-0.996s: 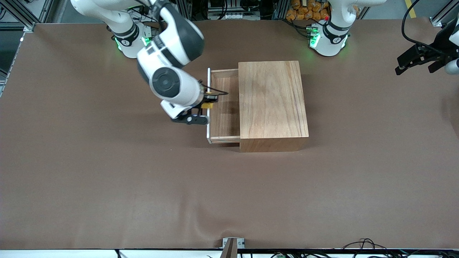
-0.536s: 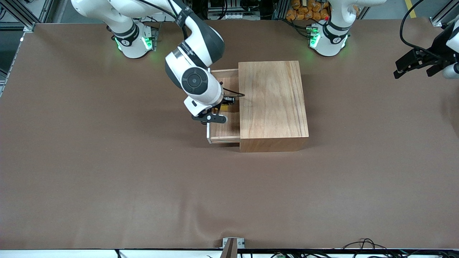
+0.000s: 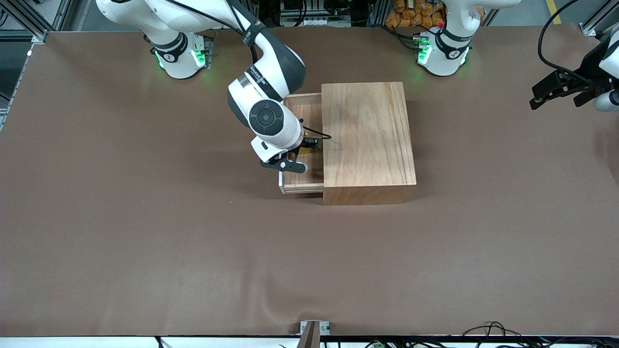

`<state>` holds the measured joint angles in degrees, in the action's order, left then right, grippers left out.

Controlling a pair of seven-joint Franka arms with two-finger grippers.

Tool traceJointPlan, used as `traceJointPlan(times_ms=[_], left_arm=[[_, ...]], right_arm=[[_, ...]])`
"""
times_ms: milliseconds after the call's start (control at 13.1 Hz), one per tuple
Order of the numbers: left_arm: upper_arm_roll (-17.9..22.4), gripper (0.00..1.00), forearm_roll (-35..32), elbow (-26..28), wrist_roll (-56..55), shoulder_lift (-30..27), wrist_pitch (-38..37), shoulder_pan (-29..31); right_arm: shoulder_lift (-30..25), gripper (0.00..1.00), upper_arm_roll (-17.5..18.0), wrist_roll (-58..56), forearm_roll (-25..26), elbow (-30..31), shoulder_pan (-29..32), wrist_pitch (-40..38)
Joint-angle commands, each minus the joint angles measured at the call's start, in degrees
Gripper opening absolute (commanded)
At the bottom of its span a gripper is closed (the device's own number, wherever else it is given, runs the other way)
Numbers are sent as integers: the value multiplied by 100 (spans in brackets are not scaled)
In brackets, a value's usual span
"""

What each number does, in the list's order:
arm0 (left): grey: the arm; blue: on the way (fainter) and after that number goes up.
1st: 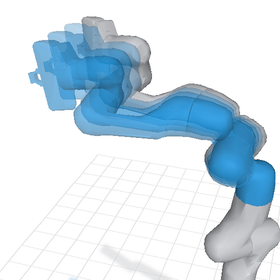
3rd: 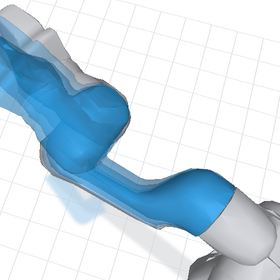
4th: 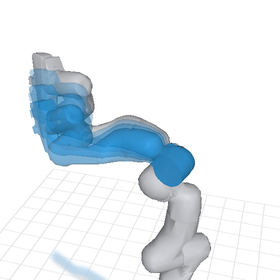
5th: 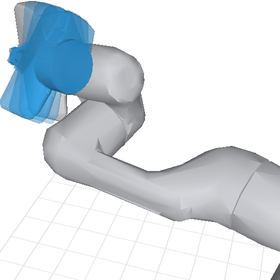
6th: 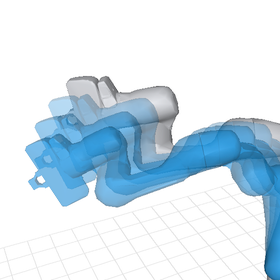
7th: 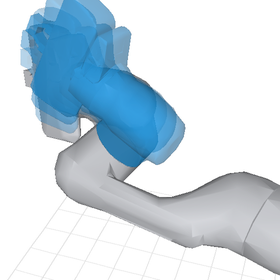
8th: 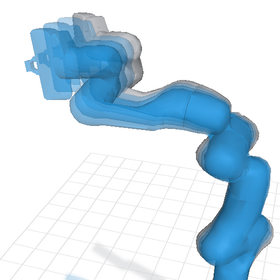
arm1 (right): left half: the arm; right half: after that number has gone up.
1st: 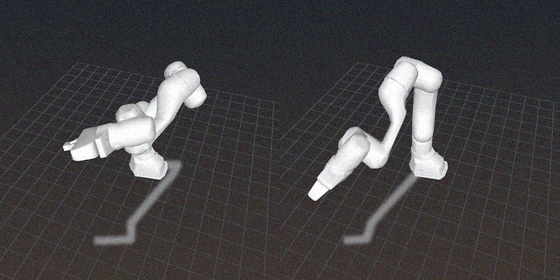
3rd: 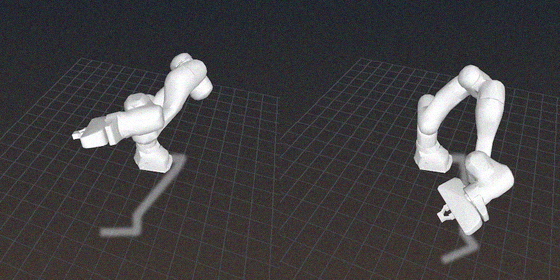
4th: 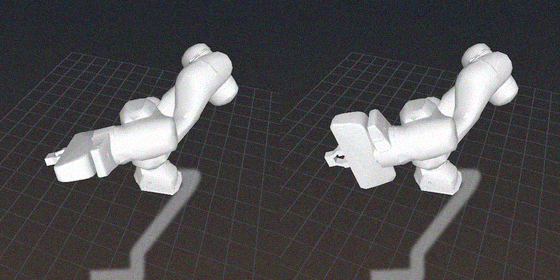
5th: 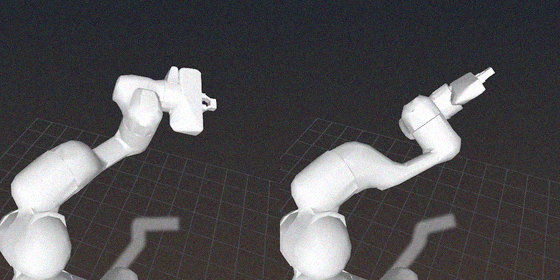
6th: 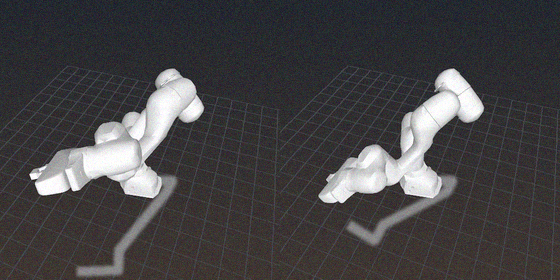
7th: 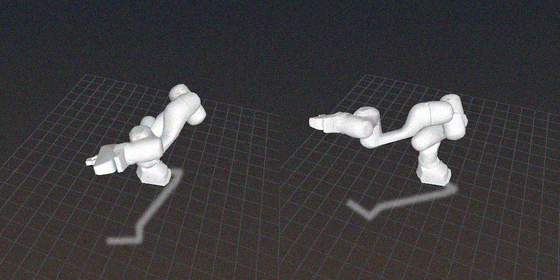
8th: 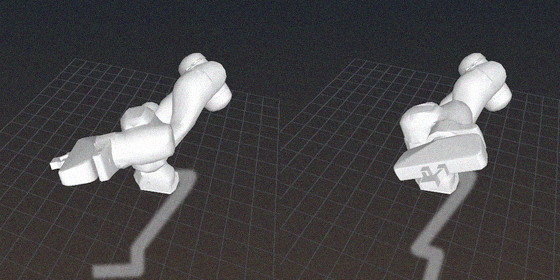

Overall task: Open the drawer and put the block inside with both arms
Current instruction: 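Lower the cube into the drawer and open the right gripper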

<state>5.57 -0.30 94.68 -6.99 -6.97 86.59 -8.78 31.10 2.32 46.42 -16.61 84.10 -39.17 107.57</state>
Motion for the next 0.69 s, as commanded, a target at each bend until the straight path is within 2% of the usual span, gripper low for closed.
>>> traceJointPlan(times_ms=[0, 383, 613], left_arm=[[-30, 100, 3, -11, 75, 2, 51, 34], [-91, 100, 3, -29, 84, -15, 43, 34], [-100, 100, 3, -73, 84, -7, 43, 25]], right_arm=[[-96, 100, -38, 96, -18, -812, 216, -796], [-209, 100, -56, 25, -9, -1913, 1269, -1878], [-586, 100, -47, 34, 17, -1967, 2096, -2142]])
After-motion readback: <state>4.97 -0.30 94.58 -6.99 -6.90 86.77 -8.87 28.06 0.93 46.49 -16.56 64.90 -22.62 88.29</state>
